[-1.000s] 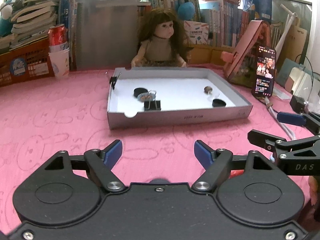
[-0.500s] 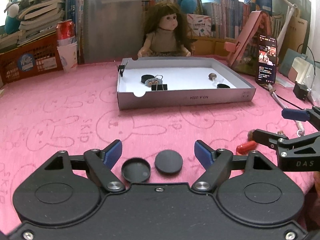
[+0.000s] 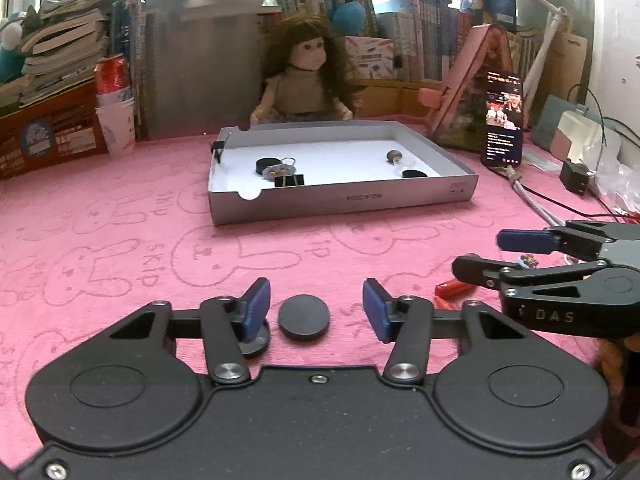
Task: Organize rigid objects
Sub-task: 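Grasp another black round lid with the left gripper while the right gripper approaches an acorn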
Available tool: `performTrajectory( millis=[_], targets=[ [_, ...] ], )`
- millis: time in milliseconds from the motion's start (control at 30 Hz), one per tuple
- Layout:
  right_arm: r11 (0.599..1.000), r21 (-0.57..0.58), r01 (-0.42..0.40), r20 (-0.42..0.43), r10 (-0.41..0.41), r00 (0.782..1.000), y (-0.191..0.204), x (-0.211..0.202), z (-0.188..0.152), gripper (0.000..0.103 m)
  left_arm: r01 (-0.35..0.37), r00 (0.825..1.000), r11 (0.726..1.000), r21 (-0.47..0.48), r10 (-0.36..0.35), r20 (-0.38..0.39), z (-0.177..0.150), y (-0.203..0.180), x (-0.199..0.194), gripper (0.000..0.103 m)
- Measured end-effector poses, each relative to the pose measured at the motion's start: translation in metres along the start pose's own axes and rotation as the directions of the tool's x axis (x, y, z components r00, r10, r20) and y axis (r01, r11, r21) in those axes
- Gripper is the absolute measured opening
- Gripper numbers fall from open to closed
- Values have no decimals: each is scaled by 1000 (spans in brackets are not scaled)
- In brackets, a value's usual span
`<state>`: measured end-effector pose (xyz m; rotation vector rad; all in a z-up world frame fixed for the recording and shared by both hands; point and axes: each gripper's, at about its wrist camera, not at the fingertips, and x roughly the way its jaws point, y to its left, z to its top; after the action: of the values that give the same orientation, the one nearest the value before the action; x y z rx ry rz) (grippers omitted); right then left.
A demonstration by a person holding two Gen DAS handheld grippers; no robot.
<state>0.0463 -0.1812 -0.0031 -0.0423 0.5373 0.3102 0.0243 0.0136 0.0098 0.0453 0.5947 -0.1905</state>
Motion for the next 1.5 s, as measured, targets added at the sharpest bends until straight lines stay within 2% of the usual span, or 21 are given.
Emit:
performTrajectory(
  millis=[100,167,233,267,933,1000,1133,1300,1500],
  targets=[
    [1000,6,-6,-7,6,1000,1,1,0,63,-5,1000,1000,-9,4,-12,-1,-1,3,43],
    [1000,18,-6,-11,6,1000,1,1,0,54,-12,1000,1000,-20,11,-22,-2,-1,6,42],
    [999,33,17,-18,-17,1000,-1,2,1,39,-9,999,999,-38,8,-39,-2,2,10,41],
    [999,39,27,-23,-26,999,-3,3,2,37,-6,999,999,-46,4,-46,-3,3,11,41],
    [999,49,10,-54,-7,999,-1,13,-3,35,-41,998,998,-50,38,-51,-8,4,24,41],
    [999,37,17,-54,-15,998,1,13,-3,31,-62,997,998,-28,61,-45,-10,2,24,29],
    [999,-26,43,-51,-45,998,9,11,-6,25,-73,997,997,4,74,-36,-14,-5,20,29],
    [1000,18,25,-58,-24,998,2,10,0,25,-56,997,998,-26,54,-51,-8,-2,21,29],
    [1000,12,23,-13,-23,1000,0,9,15,25,-45,999,998,-35,44,-29,12,2,26,29]
  ],
)
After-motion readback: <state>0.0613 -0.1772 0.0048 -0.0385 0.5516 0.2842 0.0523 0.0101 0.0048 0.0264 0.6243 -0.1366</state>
